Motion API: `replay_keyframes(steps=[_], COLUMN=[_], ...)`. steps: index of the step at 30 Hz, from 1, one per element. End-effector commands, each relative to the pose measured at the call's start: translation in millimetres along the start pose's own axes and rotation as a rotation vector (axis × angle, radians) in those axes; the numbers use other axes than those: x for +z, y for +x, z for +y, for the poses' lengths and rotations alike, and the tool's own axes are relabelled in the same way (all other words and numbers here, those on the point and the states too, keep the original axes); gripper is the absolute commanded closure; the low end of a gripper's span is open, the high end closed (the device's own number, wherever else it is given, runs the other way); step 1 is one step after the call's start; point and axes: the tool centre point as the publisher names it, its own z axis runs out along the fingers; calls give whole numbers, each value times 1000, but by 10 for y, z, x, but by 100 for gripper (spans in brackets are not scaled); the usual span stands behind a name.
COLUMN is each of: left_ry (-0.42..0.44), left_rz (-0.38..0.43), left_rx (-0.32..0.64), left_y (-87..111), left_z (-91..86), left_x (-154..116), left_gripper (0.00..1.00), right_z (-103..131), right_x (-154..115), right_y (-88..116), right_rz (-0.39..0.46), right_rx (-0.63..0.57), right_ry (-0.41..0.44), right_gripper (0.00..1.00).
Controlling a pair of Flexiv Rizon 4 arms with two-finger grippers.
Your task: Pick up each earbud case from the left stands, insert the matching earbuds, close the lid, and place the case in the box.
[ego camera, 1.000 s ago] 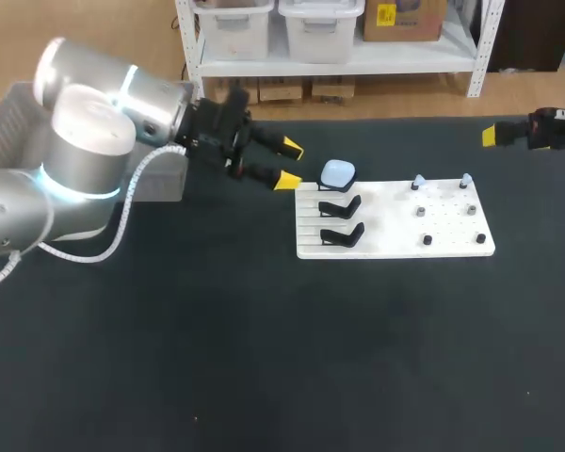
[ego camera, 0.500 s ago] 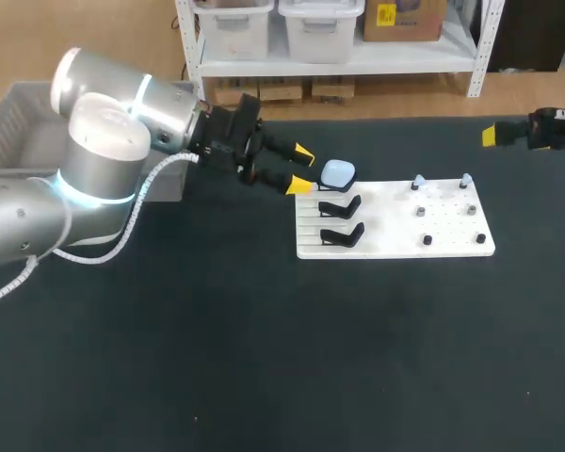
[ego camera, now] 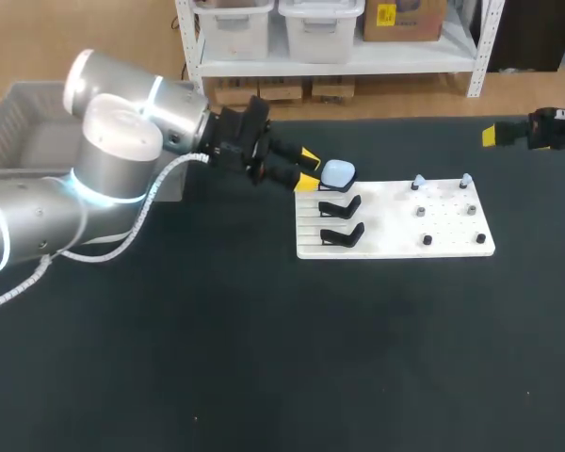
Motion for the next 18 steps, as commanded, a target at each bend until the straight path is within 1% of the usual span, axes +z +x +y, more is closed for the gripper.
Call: replay_keyframes(steps=[1,5,10,16,18], left_ry=[5,18,31,38,37], left_rz=[-2,-3,-5,-4,-5], left_rx=[1,9,7,3,1], left_y=[-3,-26,-19,11,20], left_z=[64,54,29,3,7], left_x=[38,70,98,122,129], left_gripper=[50,50,44,42,43], right_z=[0,0,0,0,0], right_x=[-3,-3,-3,-3,-3], right_y=[0,0,0,0,0], right_rz=[1,1,1,1,1], right_rx=[0,0,0,0,0], right_ry=[0,0,0,0,0], right_gripper=[0,0,0,0,0])
